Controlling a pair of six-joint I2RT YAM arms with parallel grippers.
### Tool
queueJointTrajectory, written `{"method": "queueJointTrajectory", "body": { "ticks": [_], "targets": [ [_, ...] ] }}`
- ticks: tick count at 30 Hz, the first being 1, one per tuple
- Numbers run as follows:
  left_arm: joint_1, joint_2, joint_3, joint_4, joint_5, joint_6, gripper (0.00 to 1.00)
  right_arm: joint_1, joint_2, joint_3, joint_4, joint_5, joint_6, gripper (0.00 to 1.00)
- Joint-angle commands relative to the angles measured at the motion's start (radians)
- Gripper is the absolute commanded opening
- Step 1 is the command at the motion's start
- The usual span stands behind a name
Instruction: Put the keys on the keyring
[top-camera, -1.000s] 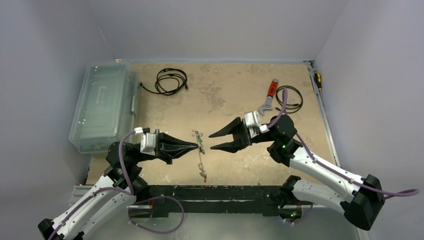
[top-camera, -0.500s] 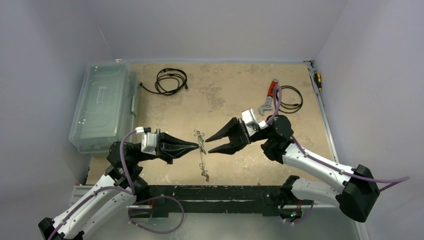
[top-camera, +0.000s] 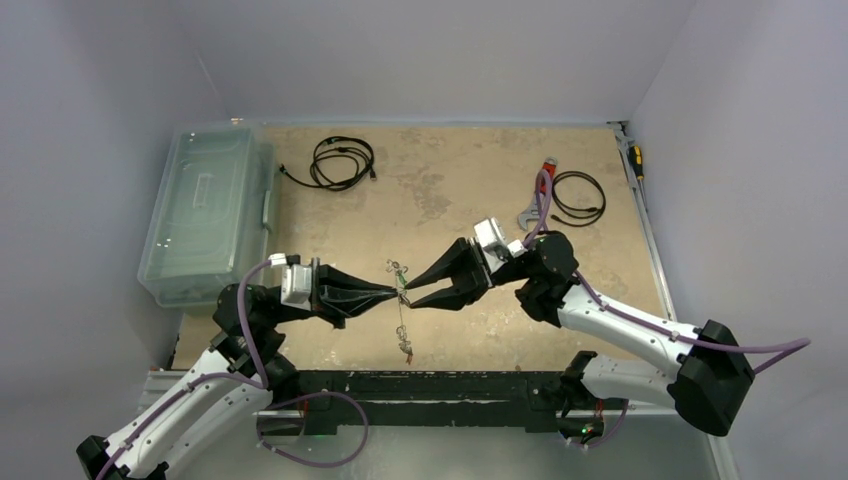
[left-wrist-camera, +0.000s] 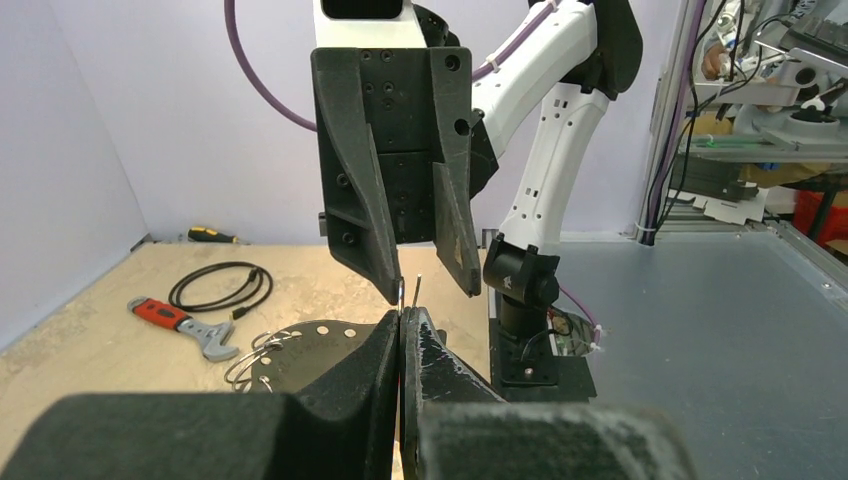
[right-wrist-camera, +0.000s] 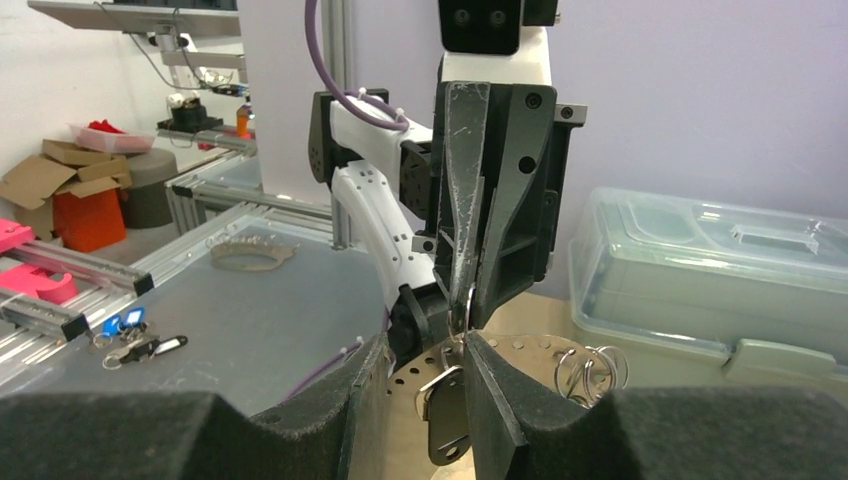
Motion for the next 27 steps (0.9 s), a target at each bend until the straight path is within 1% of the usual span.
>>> {"method": "queueJointTrajectory", "body": {
  "ticks": [1, 10, 17, 22, 27],
  "targets": [
    [-0.003, -0.016, -0.004, 0.08, 0.003, -0.015, 0.0, 0.006, -0.004, 0.006, 0.055, 0.051, 0.009, 0.37],
    [-0.004, -0.023, -0.007, 0.085, 0.005, -0.021, 0.0, 0.009, 0.021, 0.027, 0.066, 0.055, 0.042, 0.39],
    [-0.004, -0.026, -0.006, 0.081, -0.004, -0.019, 0.0, 0.037, 0.026, 0.042, 0.079, 0.035, 0.065, 0.39],
    [-0.004, -0.026, -0.006, 0.083, -0.005, -0.022, 0.0, 0.058, 0.031, 0.057, 0.035, 0.041, 0.036, 0.37],
    [-0.003, -0.025, -0.005, 0.081, -0.006, -0.022, 0.0, 0.065, 0.038, 0.062, 0.022, 0.041, 0.03, 0.28]
  ]
}}
